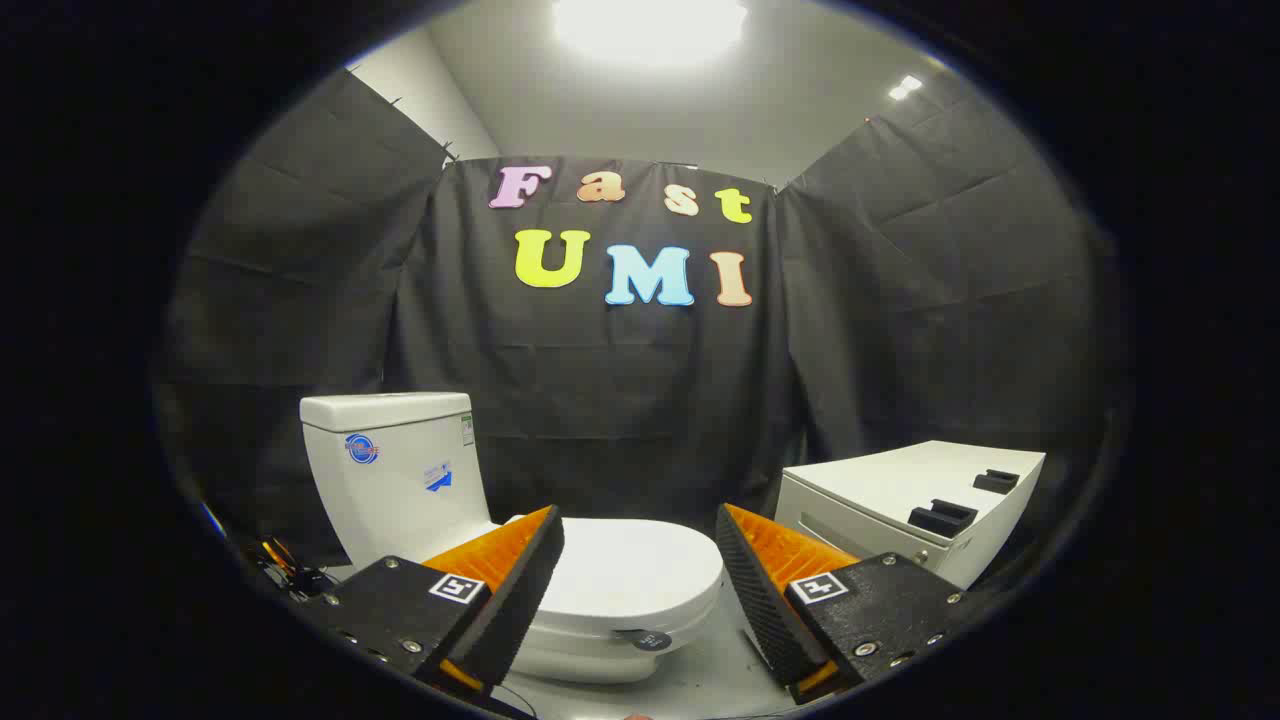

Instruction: Open the toilet lid.

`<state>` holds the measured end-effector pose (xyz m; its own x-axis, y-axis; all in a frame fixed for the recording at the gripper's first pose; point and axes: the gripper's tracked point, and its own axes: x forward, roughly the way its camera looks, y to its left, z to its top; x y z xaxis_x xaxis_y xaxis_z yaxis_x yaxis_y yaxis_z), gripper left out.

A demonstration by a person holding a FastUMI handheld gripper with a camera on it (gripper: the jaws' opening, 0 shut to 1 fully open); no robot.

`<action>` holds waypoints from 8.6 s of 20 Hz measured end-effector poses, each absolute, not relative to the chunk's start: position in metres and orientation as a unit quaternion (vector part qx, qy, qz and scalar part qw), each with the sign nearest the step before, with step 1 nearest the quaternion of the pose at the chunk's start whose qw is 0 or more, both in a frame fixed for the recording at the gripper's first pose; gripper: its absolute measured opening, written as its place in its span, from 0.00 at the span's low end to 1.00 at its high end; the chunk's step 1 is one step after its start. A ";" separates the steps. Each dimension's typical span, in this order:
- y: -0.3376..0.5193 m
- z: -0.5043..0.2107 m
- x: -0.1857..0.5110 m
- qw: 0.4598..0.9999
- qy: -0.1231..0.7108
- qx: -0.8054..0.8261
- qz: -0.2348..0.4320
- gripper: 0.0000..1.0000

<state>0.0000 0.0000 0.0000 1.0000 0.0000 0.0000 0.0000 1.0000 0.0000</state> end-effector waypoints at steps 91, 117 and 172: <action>-0.016 -0.281 0.105 0.795 0.149 0.579 -0.103 0.00; 0.045 -0.101 0.117 0.873 0.117 0.473 -0.034 0.00; 0.295 0.007 0.117 0.974 0.069 0.121 0.181 0.00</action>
<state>0.1166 0.2948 0.0075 0.9249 0.3695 -0.0896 -0.3363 0.9051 0.2603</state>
